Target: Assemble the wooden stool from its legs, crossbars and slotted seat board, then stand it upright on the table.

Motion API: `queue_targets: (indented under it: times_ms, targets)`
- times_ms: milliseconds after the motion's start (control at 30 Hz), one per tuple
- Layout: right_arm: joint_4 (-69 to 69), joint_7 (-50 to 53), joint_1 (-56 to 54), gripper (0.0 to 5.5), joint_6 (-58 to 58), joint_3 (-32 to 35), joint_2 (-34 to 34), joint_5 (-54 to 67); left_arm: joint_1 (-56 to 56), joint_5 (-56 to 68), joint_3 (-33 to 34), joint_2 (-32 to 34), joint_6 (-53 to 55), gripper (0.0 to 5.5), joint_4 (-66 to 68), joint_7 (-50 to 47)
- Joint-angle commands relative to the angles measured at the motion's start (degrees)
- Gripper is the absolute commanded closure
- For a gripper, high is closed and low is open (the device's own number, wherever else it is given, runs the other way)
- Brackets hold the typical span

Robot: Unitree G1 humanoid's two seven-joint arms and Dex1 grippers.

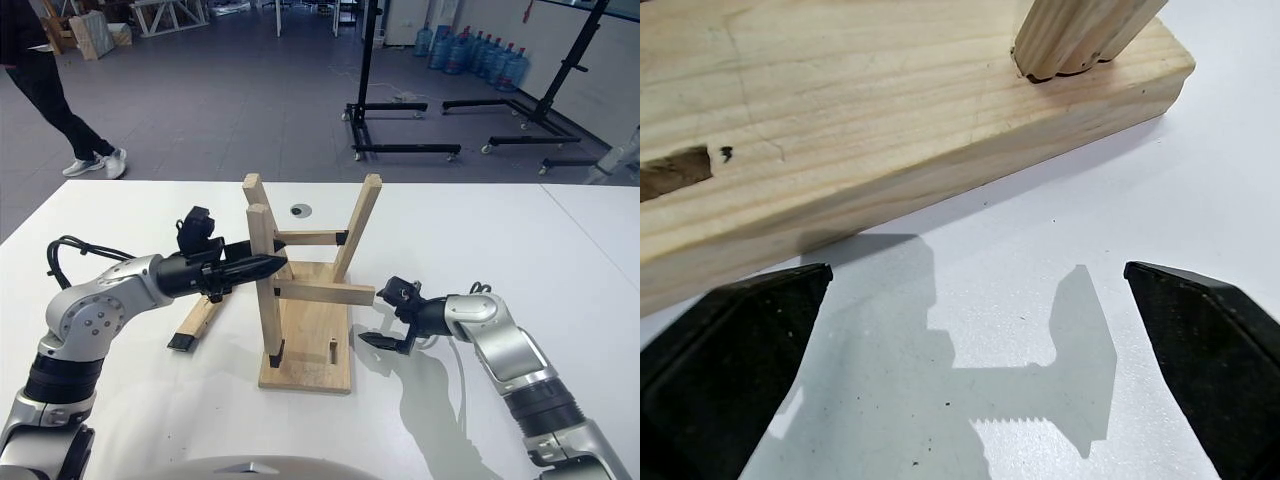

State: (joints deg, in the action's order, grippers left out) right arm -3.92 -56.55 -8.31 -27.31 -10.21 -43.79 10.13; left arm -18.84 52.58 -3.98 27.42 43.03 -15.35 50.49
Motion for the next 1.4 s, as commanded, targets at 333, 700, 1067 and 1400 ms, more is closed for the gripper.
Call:
queue_targets:
  times_ms: [333, 700, 1067, 1400]
  targets:
    - [0.0, 0.6, -0.4, 0.10, -0.1, -0.9, 0.9, -0.6, 2.5, -11.4, -4.0, -1.8, -8.6, 3.37, 2.3, 3.0]
    - [-1.5, 0.8, 1.3, 0.10, -0.6, -2.0, 1.7, -0.4, 15.2, -26.4, -12.1, 3.8, -22.5, 3.37, -2.7, 2.2]
    - [-2.5, 1.2, 2.8, 0.10, -1.2, -3.0, 2.2, -0.2, 16.5, -33.5, -14.6, 3.0, -36.0, 3.37, 7.3, -3.9]
    - [-2.4, 1.6, 2.8, 0.10, -1.1, -3.3, 2.6, 0.0, 12.4, -35.1, -14.7, 5.0, -39.6, 3.37, 9.2, -2.6]
